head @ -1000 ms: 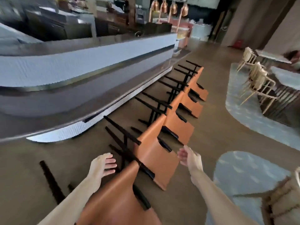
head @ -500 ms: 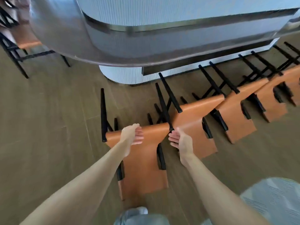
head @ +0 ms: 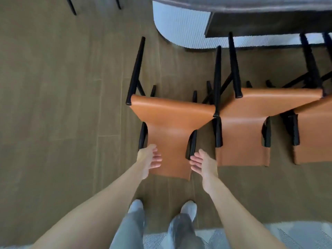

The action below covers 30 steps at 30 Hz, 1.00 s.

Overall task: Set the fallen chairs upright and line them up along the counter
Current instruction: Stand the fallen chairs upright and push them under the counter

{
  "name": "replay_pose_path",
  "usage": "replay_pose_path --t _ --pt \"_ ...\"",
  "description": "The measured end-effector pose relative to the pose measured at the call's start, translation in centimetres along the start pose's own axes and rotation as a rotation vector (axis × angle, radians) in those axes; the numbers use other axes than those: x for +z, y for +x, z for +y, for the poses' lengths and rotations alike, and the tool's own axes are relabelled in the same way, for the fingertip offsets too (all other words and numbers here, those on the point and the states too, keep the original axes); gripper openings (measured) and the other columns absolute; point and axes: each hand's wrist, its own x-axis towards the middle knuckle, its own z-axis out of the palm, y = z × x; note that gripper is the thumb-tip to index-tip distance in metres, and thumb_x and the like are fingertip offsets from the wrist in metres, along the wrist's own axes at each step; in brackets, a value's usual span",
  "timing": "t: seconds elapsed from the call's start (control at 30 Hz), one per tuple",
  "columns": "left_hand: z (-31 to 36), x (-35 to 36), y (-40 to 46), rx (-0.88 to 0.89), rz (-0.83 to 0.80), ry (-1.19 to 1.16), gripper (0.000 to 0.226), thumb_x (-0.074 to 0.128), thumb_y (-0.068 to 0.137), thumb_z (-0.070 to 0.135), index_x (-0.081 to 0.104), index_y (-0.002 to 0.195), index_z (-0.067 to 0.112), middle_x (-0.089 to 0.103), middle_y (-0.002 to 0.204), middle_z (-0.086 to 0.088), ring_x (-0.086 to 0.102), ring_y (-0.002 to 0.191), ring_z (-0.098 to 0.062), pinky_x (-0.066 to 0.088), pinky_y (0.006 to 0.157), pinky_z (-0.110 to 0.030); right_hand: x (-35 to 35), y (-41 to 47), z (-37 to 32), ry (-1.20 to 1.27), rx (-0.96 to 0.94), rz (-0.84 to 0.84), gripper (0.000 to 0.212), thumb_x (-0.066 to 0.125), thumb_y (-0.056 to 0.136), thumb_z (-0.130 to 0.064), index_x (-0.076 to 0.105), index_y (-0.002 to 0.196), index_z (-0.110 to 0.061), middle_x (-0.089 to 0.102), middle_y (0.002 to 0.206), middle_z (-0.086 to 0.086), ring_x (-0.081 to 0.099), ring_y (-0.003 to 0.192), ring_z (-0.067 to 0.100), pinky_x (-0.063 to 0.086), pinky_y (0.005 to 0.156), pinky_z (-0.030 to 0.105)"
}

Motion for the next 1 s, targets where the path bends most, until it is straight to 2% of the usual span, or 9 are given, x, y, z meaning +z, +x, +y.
replay_pose_path --t 0.2,0.27,0.33,0.43,0.53,0.7,0.8,0.93,1.0 --pt "-8.8 2.3 7.8 -0.156 -0.041 -0.093 0.028 0.053 0.104 0.026 0.062 0.114 0.001 0.071 0.105 -0.019 0.071 0.092 -0.034 0.06 0.082 -0.047 2.1 8.6 6.2 -0.126 -0.006 -0.096 0.028 0.053 0.105 -0.032 0.069 0.104 -0.009 0.075 0.102 0.009 0.073 0.096 0.025 0.058 0.087 0.037" --pt "-12.5 1.8 11.8 -0.214 -0.031 -0.125 0.03 0.055 0.102 0.026 0.063 0.114 0.0 0.071 0.108 -0.022 0.07 0.093 -0.036 0.06 0.078 -0.045 2.6 12.5 9.9 -0.125 0.037 -0.078 0.025 0.053 0.105 -0.028 0.069 0.104 -0.008 0.075 0.1 0.011 0.073 0.093 0.026 0.058 0.082 0.036" --pt "-14.8 1.3 15.5 -0.24 -0.012 -0.19 0.031 0.056 0.101 0.024 0.064 0.117 -0.001 0.07 0.11 -0.023 0.068 0.091 -0.035 0.058 0.081 -0.046 2.9 16.2 13.1 -0.098 0.078 -0.033 0.027 0.05 0.106 -0.024 0.068 0.107 -0.004 0.075 0.1 0.013 0.073 0.092 0.028 0.058 0.08 0.038" --pt "-18.7 0.6 23.3 -0.255 0.009 -0.252 0.035 0.054 0.102 0.022 0.06 0.122 -0.007 0.066 0.108 -0.024 0.063 0.086 -0.034 0.054 0.082 -0.048 4.5 23.7 19.5 -0.07 0.097 -0.01 0.031 0.046 0.107 -0.027 0.066 0.107 -0.003 0.073 0.107 0.016 0.072 0.096 0.03 0.056 0.082 0.039" --pt "-21.1 0.7 29.3 -0.25 -0.018 -0.247 0.038 0.053 0.102 0.027 0.056 0.123 -0.005 0.064 0.116 -0.025 0.063 0.095 -0.036 0.054 0.085 -0.048 6.6 29.5 23.9 0.015 0.149 -0.002 0.035 0.049 0.106 -0.029 0.062 0.118 0.001 0.07 0.114 0.019 0.07 0.097 0.032 0.056 0.085 0.04" --pt "-29.5 -0.1 38.8 -0.281 -0.042 -0.225 0.031 0.054 0.102 0.027 0.053 0.116 -0.001 0.064 0.117 -0.025 0.065 0.098 -0.038 0.056 0.086 -0.048 8.5 37.0 34.3 0.064 0.243 -0.068 0.035 0.048 0.106 -0.032 0.058 0.12 -0.001 0.068 0.114 0.016 0.068 0.106 0.031 0.053 0.097 0.042" --pt "-36.0 -1.1 41.7 -0.346 -0.026 -0.219 0.025 0.052 0.102 0.023 0.052 0.115 0.001 0.063 0.109 -0.022 0.066 0.091 -0.035 0.054 0.09 -0.052 7.7 39.3 40.7 0.042 0.322 -0.071 0.035 0.049 0.105 -0.03 0.057 0.123 -0.001 0.066 0.113 0.014 0.066 0.105 0.029 0.053 0.095 0.041" --pt "-42.3 -2.7 43.4 -0.463 0.041 -0.198 0.021 0.05 0.101 0.017 0.056 0.111 -0.001 0.062 0.102 -0.02 0.063 0.084 -0.032 0.053 0.081 -0.047 5.9 41.6 46.2 0.023 0.408 -0.03 0.029 0.052 0.104 -0.024 0.06 0.121 -0.002 0.066 0.103 0.013 0.066 0.092 0.026 0.055 0.084 0.038" --pt "-43.3 -3.0 45.1 -0.456 0.036 -0.201 0.02 0.048 0.101 0.014 0.058 0.111 -0.001 0.062 0.104 -0.019 0.062 0.085 -0.031 0.052 0.079 -0.046 5.5 43.7 47.0 0.077 0.394 -0.016 0.029 0.052 0.104 -0.022 0.06 0.121 -0.001 0.066 0.102 0.012 0.066 0.091 0.026 0.054 0.087 0.04"
